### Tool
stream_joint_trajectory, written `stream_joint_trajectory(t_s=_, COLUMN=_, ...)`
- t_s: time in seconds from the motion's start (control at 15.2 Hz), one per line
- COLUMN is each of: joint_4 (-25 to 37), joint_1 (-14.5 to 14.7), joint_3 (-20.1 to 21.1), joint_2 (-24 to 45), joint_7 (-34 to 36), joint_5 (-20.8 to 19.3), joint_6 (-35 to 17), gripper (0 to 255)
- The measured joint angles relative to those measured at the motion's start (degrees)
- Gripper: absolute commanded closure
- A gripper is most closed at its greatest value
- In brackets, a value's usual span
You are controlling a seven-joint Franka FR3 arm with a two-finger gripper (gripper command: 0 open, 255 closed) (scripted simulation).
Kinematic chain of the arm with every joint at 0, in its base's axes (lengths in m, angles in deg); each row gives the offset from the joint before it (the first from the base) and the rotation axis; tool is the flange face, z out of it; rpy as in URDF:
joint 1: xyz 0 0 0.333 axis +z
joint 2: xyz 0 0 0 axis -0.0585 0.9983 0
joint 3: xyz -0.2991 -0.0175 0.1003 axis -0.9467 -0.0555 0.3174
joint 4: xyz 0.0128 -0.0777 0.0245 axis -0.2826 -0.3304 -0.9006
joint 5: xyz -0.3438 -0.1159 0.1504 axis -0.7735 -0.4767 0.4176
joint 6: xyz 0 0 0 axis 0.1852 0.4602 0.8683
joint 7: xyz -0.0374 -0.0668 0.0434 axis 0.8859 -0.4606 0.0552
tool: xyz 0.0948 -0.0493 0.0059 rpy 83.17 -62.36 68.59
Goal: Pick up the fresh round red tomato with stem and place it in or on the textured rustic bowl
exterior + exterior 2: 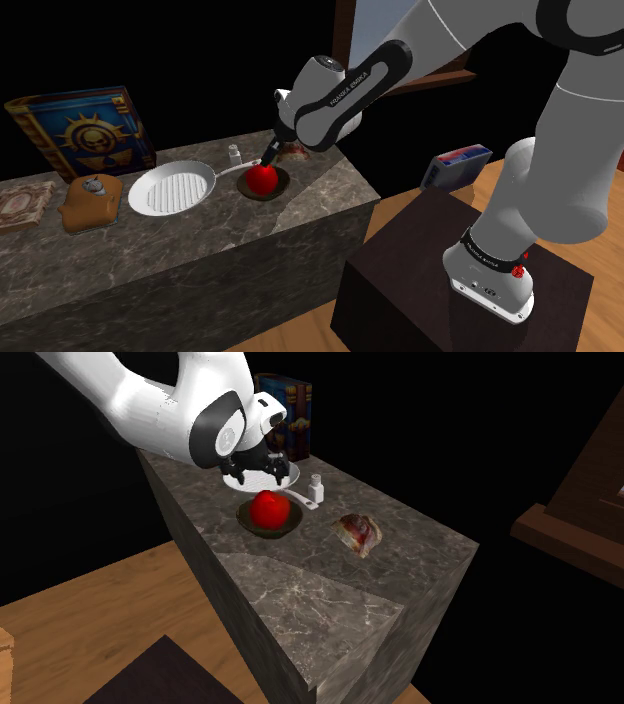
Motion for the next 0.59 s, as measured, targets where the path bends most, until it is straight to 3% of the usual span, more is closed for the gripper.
stream_joint_trajectory(t_s=0.59, joint_4=-3.4, joint_1=0.8, joint_3=-1.6, joint_2=-7.9, joint_7=3.1, joint_5=-3.9, joint_6=4.5, gripper=0)
